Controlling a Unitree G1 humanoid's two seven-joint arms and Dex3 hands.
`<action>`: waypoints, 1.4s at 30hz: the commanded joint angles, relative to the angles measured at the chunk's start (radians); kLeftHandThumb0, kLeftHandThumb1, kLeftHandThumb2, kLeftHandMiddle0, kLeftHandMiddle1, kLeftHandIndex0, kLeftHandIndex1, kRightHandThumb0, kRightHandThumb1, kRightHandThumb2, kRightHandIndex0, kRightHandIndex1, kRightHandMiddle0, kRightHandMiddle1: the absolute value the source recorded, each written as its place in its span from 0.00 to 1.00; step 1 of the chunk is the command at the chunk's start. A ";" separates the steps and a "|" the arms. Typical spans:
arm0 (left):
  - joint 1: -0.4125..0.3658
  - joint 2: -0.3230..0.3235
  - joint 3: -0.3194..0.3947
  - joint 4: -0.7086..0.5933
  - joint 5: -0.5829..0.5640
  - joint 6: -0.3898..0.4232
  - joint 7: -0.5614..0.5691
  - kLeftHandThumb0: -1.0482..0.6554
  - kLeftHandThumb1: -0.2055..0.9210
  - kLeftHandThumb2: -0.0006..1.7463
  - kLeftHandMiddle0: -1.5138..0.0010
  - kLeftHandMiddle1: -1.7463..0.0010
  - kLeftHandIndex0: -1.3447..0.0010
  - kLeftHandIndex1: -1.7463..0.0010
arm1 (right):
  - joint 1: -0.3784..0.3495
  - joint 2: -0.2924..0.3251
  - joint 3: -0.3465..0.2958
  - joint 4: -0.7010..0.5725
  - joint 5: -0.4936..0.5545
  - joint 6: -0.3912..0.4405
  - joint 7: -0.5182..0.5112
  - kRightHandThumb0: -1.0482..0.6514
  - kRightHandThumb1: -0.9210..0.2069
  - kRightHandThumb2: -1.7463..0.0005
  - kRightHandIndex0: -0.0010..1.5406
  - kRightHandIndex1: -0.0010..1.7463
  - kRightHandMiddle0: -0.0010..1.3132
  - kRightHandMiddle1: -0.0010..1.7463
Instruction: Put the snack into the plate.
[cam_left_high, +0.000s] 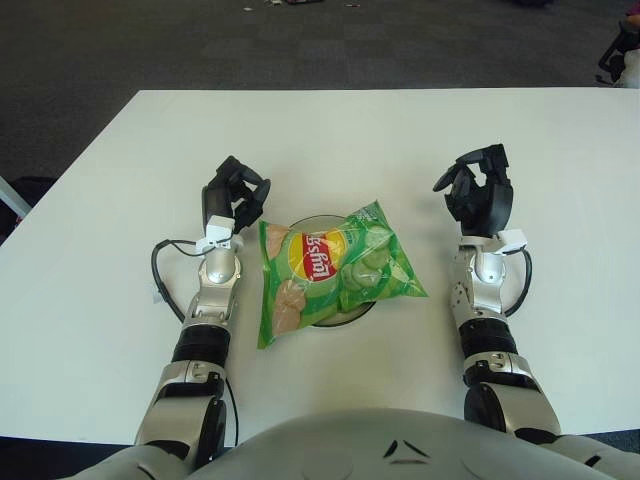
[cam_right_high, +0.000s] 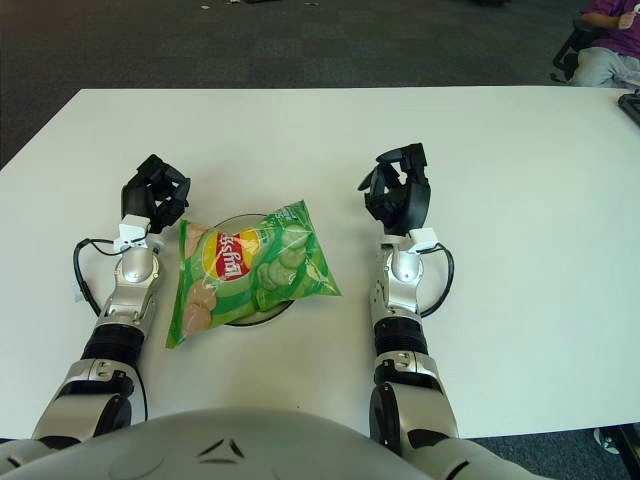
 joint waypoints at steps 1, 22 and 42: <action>0.031 -0.010 -0.007 0.028 0.002 -0.009 -0.001 0.48 1.00 0.16 0.35 0.00 0.43 0.00 | 0.078 0.020 0.002 0.067 0.002 -0.026 0.007 0.41 0.07 0.65 0.53 1.00 0.19 1.00; 0.039 -0.017 -0.013 0.008 -0.003 0.004 -0.016 0.48 1.00 0.17 0.36 0.00 0.43 0.00 | 0.148 -0.056 0.058 -0.120 -0.031 0.262 0.058 0.40 0.10 0.62 0.58 1.00 0.21 1.00; 0.040 -0.022 -0.011 -0.001 -0.014 0.014 -0.035 0.48 1.00 0.18 0.36 0.00 0.44 0.00 | 0.184 -0.056 0.067 -0.308 -0.080 0.633 -0.073 0.40 0.18 0.55 0.57 1.00 0.25 1.00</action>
